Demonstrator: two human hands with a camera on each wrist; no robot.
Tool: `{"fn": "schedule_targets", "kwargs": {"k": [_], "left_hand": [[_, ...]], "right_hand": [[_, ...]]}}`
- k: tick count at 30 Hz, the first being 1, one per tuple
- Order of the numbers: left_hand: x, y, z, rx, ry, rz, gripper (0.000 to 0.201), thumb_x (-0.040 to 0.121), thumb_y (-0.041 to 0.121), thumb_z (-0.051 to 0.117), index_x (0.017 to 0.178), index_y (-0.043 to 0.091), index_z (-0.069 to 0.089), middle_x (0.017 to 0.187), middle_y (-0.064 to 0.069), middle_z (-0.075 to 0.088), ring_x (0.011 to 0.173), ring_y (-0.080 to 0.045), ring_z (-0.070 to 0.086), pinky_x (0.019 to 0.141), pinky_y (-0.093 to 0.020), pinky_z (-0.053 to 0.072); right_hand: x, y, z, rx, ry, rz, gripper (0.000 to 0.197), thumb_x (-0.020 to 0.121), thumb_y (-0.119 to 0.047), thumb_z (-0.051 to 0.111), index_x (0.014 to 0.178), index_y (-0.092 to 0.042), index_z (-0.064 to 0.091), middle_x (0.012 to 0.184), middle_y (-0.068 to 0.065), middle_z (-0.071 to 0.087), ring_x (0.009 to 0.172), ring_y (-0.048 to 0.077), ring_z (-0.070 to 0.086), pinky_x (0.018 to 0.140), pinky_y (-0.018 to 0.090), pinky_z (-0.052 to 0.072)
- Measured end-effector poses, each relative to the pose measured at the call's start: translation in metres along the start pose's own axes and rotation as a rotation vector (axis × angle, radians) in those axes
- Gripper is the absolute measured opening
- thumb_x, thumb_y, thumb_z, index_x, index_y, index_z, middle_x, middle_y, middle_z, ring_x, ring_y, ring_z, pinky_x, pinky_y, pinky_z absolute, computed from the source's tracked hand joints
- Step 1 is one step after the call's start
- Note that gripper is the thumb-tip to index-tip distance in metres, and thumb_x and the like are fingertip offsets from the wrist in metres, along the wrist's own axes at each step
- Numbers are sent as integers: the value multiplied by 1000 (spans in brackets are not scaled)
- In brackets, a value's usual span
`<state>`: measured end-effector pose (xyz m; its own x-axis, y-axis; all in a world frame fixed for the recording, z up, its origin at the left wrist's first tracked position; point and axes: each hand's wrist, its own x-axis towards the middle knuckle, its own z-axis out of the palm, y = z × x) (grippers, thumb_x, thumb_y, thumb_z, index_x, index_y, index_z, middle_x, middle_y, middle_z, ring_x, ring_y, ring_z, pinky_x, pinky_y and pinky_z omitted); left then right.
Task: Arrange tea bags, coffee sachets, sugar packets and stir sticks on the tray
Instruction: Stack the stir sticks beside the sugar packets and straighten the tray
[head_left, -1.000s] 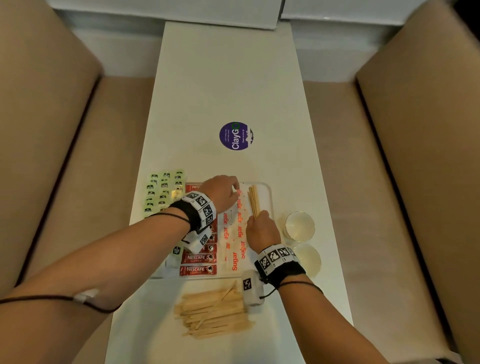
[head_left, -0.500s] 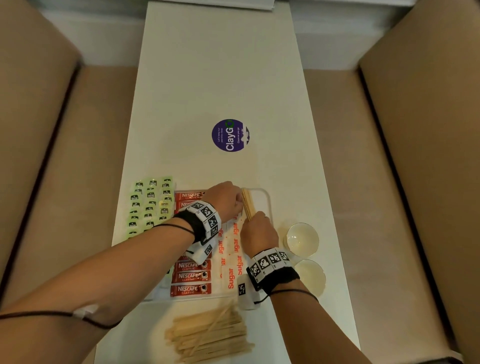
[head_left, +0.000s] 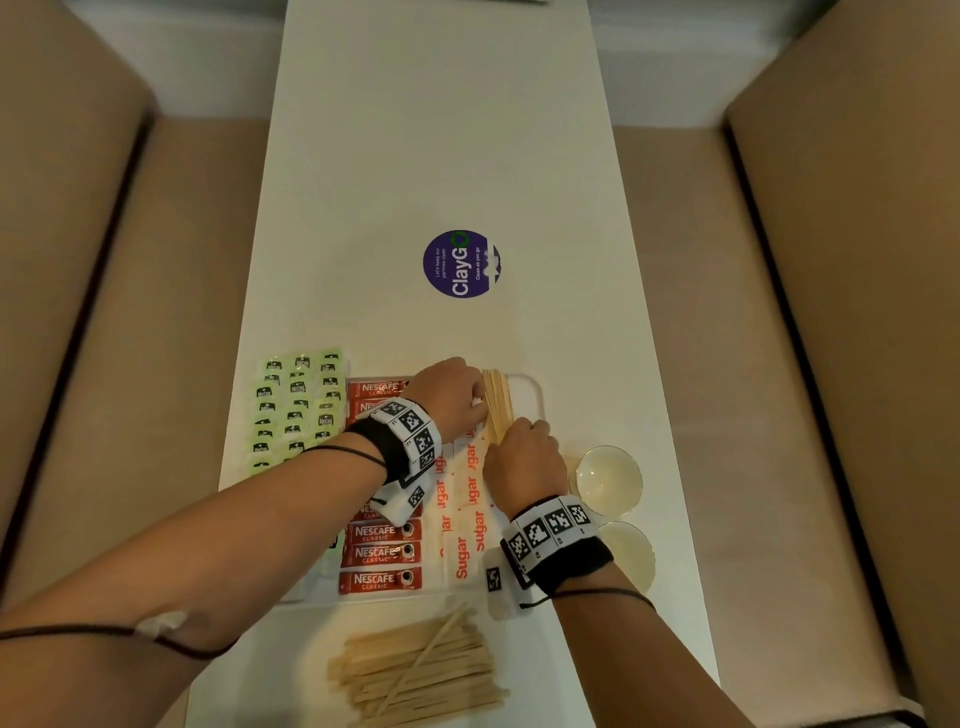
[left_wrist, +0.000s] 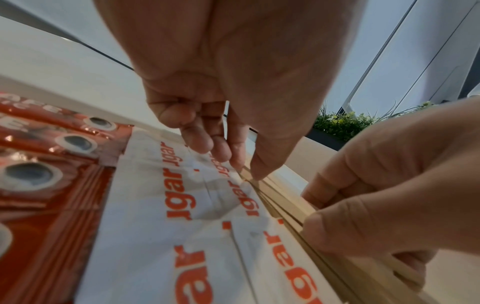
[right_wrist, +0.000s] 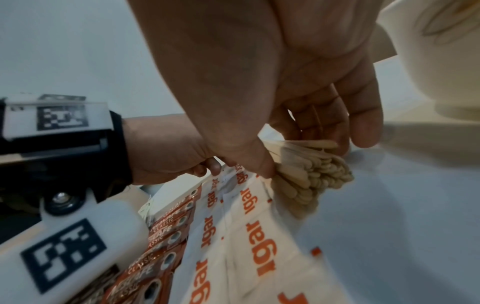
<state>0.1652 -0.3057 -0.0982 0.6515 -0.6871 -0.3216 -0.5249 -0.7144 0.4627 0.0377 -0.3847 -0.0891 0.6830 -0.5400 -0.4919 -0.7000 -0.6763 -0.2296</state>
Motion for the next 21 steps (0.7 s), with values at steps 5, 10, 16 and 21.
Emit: {"fn": "schedule_targets", "kwargs": {"k": [5, 10, 16, 21], "left_hand": [[0, -1, -2, -20, 9, -17, 23, 90, 36, 63, 109, 22, 67, 105, 1, 59, 93, -17, 60, 80, -31, 50], [4, 3, -6, -36, -5, -29, 38, 94, 28, 58, 132, 20, 57, 118, -3, 55, 101, -21, 61, 87, -37, 52], [8, 9, -6, 20, -64, -12, 25, 99, 10, 45, 116, 11, 63, 111, -9, 53, 89, -27, 61, 77, -37, 52], [8, 11, -6, 20, -91, 31, 37, 96, 7, 47, 130, 16, 60, 118, -9, 53, 104, -27, 57, 86, -38, 50]], "right_hand": [[-3, 3, -6, 58, 40, -88, 35, 100, -28, 51, 127, -6, 47, 131, 11, 46, 117, 28, 49, 83, 36, 47], [-2, 4, -6, 154, 39, -155, 25, 101, -24, 48, 121, -9, 50, 129, 8, 50, 116, 27, 47, 85, 39, 46], [-4, 10, 2, 301, 94, -193, 17, 98, -18, 50, 112, -10, 53, 120, 5, 53, 107, 26, 49, 80, 40, 48], [-1, 13, 7, 376, 119, -244, 3, 94, -9, 50, 95, -12, 50, 100, 4, 55, 89, 26, 54, 69, 36, 45]]}}
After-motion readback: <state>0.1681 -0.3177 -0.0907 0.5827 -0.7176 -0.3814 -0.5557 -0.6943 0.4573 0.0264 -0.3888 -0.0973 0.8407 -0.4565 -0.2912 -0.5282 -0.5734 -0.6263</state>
